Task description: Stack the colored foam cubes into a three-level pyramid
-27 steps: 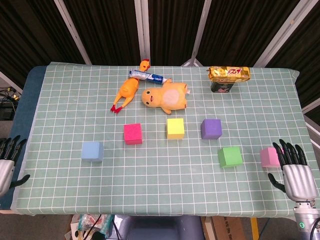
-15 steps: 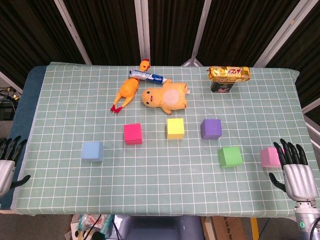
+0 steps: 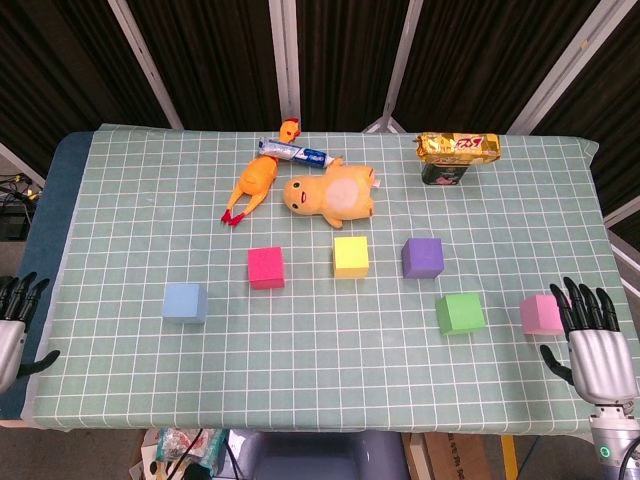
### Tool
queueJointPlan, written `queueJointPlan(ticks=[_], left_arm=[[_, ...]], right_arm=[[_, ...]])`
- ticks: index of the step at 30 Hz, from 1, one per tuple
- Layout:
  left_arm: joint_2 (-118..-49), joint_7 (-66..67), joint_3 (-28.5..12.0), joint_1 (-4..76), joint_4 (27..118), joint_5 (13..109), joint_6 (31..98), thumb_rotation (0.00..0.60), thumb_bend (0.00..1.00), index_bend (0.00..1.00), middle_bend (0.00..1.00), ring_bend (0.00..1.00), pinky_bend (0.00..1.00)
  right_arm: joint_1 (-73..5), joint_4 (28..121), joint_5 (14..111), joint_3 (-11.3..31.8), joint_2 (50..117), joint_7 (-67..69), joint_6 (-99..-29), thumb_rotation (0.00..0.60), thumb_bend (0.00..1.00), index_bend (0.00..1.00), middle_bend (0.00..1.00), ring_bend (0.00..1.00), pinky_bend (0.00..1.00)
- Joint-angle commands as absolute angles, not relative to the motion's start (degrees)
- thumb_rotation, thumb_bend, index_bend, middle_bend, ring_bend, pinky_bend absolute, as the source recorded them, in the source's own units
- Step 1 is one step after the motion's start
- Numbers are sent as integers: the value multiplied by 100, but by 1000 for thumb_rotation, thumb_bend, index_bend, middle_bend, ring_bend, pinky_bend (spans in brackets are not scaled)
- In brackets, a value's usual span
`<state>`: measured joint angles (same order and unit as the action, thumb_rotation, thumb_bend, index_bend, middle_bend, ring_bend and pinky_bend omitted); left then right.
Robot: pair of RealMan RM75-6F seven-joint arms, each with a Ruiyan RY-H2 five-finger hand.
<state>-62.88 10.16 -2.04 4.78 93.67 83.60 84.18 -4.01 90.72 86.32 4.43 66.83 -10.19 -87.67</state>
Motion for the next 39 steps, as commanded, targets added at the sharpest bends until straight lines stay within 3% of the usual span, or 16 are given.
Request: queueJointPlan(ticks=[1, 8, 13, 19, 29, 39], left_arm=[[-6285, 1031, -212, 490, 9401, 8331, 8393, 600, 47, 0, 0, 0, 0], [-6229, 1354, -280, 560, 9860, 8140, 8272, 600, 48, 0, 0, 0, 0], [-6173, 1944, -522, 812, 10548, 7784, 8050, 600, 76, 0, 5, 0, 0], [-6366, 2856, -995, 1501, 11084, 7095, 7496, 600, 101, 0, 95, 0, 2], [-7323, 4349, -1784, 2975, 10855, 5255, 6722, 600, 127, 0, 181, 0, 27], [-8192, 5126, -2065, 4089, 10130, 3861, 6405, 600, 170, 1, 229, 7, 46]], right_arm=[[-400, 9081, 8568, 483, 6688, -975, -8758, 600, 291, 0, 0, 0, 0], [-442, 9015, 8517, 540, 6738, -985, -8723, 600, 292, 0, 0, 0, 0], [-464, 8977, 8452, 570, 6779, -937, -8679, 600, 292, 0, 0, 0, 0], [-491, 8988, 8334, 612, 6795, -856, -8590, 600, 292, 0, 0, 0, 0], [-501, 9048, 8212, 659, 6785, -680, -8525, 600, 291, 0, 0, 0, 0], [-490, 9101, 8071, 694, 6738, -498, -8452, 600, 291, 0, 0, 0, 0]])
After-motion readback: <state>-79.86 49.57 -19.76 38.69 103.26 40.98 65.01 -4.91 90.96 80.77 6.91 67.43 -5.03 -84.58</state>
